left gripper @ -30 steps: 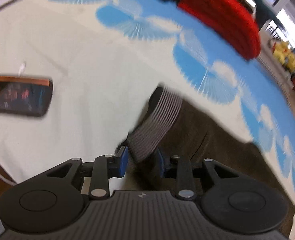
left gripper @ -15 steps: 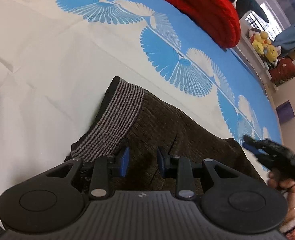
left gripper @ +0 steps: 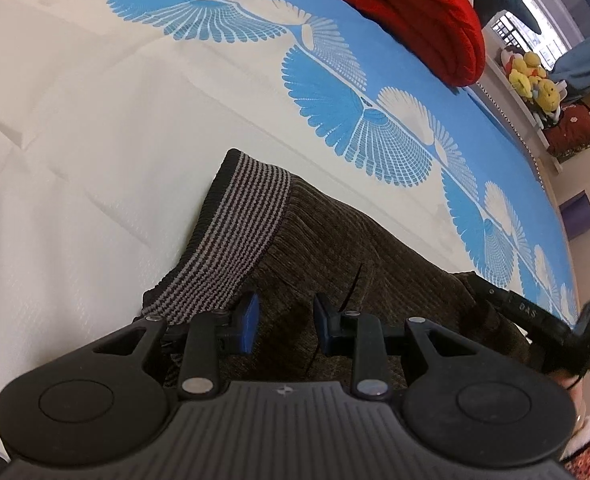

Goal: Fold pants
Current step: 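Open the right tool and withdraw while the left tool holds the waistband, then open the left tool and release the grey waistband onto the pants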

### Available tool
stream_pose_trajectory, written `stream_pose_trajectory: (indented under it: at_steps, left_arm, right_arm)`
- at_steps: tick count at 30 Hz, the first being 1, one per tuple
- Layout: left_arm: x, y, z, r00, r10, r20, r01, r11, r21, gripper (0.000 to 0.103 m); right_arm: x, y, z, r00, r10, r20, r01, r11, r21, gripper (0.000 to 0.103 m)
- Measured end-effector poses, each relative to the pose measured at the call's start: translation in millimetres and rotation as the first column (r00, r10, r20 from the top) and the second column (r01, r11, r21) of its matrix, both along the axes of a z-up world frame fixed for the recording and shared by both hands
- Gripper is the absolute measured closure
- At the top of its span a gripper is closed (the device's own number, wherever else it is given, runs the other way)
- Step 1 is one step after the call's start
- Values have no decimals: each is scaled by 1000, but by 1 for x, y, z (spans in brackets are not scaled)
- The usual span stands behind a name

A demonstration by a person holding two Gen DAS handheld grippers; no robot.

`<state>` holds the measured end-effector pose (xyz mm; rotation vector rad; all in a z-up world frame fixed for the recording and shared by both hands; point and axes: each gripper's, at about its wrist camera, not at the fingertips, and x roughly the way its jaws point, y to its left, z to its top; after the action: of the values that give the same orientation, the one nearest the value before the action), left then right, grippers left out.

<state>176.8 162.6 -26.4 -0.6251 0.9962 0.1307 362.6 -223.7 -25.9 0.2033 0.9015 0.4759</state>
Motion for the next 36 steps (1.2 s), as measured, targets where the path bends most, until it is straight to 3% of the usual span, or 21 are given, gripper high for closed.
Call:
stream_pose_trajectory:
  at_steps: [2, 5, 7, 8, 10, 12, 16, 20, 24, 26, 29, 31, 36]
  left_arm:
    - [-1, 0, -1, 1000, -6, 2, 6, 1000, 2, 70]
    - [-1, 0, -2, 1000, -16, -1, 16, 1000, 11, 72]
    - [-1, 1, -3, 1000, -13, -2, 13, 1000, 8, 72]
    - [-1, 1, -3, 1000, -11, -3, 11, 1000, 6, 72]
    - [-1, 1, -3, 1000, -12, -2, 12, 1000, 6, 72]
    - [-2, 3, -3, 1000, -12, 0, 12, 1000, -2, 72]
    - [-3, 8, -4, 1000, -2, 1, 2, 999, -32, 72]
    - [-3, 7, -3, 1000, 3, -1, -3, 999, -36, 72]
    - [-2, 4, -2, 1000, 4, -2, -4, 1000, -27, 72]
    - [-3, 4, -2, 1000, 3, -1, -3, 1000, -24, 72]
    - [-3, 4, -3, 1000, -4, 3, 4, 1000, -24, 72]
    - [-4, 6, -4, 1000, -6, 4, 6, 999, -31, 72]
    - [-3, 4, -1, 1000, -17, 6, 17, 1000, -25, 69]
  right_arm:
    - [11, 3, -3, 999, 29, -39, -28, 999, 27, 93]
    - [20, 5, -1, 999, 51, 5, -51, 998, 23, 95]
    - [24, 1, 0, 999, -6, 44, 4, 999, 48, 96]
    - [26, 1, -2, 998, -31, 52, 28, 998, 53, 103]
    - [27, 10, -11, 992, -65, 111, 67, 998, -12, 103]
    - [33, 11, -23, 993, -84, 83, 87, 996, -34, 103]
    - [39, -12, -9, 992, -124, -12, 125, 986, 109, 99]
    - [21, -23, 26, 999, -2, 42, -3, 993, 119, 99]
    - [9, -4, 20, 993, 116, -9, -115, 993, 9, 99]
    - [11, 5, 1, 998, 66, -10, -67, 995, -73, 101]
    - [14, 10, -13, 997, 15, 82, -6, 994, -107, 102]
    - [18, 13, -17, 995, -31, 91, 44, 988, -146, 102]
    - [21, 4, -12, 993, -61, 101, 75, 988, -138, 96]
